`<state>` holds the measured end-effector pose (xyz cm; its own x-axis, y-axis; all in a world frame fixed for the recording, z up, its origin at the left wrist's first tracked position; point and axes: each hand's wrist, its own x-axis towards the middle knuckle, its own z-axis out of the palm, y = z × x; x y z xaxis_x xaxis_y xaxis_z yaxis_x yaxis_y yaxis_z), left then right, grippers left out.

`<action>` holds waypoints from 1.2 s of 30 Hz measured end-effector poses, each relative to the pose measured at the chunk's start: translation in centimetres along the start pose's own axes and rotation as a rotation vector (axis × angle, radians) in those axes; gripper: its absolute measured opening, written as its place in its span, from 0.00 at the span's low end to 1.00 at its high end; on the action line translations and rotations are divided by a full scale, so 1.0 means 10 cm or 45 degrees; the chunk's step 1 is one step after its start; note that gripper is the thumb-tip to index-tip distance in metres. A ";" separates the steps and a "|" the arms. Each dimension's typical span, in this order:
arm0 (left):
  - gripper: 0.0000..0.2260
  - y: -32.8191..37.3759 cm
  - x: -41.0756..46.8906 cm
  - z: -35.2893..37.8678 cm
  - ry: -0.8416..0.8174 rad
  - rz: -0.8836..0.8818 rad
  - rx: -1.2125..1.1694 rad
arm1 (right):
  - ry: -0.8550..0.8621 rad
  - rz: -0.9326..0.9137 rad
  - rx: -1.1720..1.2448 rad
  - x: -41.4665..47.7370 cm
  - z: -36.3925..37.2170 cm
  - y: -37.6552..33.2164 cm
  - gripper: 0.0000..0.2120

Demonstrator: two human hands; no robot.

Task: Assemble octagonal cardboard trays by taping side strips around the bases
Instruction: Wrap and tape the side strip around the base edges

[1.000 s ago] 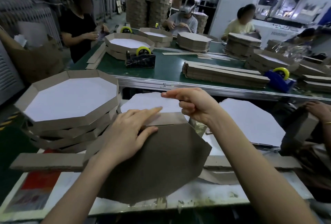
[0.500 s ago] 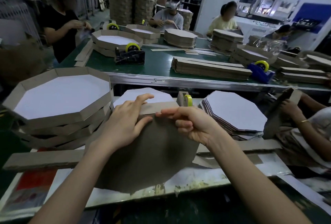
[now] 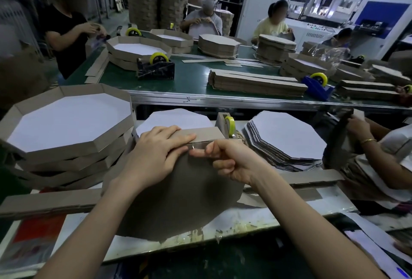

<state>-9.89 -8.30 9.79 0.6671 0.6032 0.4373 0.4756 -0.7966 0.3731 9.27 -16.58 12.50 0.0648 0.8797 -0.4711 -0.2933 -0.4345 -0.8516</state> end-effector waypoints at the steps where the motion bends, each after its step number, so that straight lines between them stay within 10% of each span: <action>1: 0.15 0.00 0.00 0.00 0.001 -0.006 0.003 | 0.022 0.012 -0.034 0.02 0.00 -0.02 0.13; 5: 0.16 -0.07 0.04 0.00 -0.012 -0.055 0.033 | 0.125 -0.047 -0.505 0.05 0.04 0.11 0.12; 10: 0.16 -0.08 0.07 0.01 -0.017 -0.057 0.000 | 0.480 -1.102 -1.164 0.10 -0.08 0.25 0.02; 13: 0.16 -0.08 0.09 0.02 -0.033 -0.073 -0.004 | 0.606 -1.392 -1.679 0.14 -0.15 0.26 0.19; 19: 0.17 -0.09 0.10 0.00 -0.055 -0.096 -0.059 | 0.523 -1.970 -1.732 0.26 -0.18 0.18 0.07; 36: 0.21 0.10 0.25 0.06 0.058 -0.187 0.102 | 0.328 -1.888 -1.709 0.26 -0.22 0.20 0.05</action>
<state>-7.41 -7.65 10.80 0.5613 0.7128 0.4205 0.6113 -0.6996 0.3700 10.92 -15.57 9.03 -0.3152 0.6325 0.7076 0.8556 0.5120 -0.0765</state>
